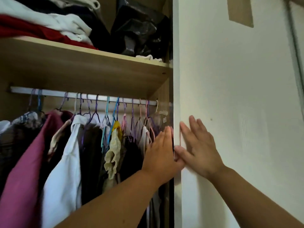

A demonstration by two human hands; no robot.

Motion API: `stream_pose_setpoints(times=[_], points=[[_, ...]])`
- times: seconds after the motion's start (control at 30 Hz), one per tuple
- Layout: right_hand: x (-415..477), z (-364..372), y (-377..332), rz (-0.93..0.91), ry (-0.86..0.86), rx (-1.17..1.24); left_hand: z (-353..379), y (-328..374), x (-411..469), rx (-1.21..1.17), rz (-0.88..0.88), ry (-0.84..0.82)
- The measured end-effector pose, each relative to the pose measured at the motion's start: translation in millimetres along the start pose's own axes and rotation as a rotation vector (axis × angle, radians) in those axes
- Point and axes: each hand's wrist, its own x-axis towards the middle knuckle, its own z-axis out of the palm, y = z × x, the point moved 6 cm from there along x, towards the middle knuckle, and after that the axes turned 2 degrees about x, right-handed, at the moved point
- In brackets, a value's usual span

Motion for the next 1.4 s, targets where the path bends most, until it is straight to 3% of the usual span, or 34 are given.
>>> stream_pose_setpoints(times=[0.33,0.7,1.4], points=[[2.3,17.6,2.2,0.035,0.074,0.095,-2.5,3.2,-4.2,-0.048,0.0,0.014],[2.2,14.0,-27.8,-0.022,0.033,0.042,-33.7,-14.1,-20.7,0.018,-0.049,0.041],[7.4,32.7,-197.6,-0.315,0.153,-0.002,-169.9,-129.2,-98.8,0.099,-0.075,0.152]])
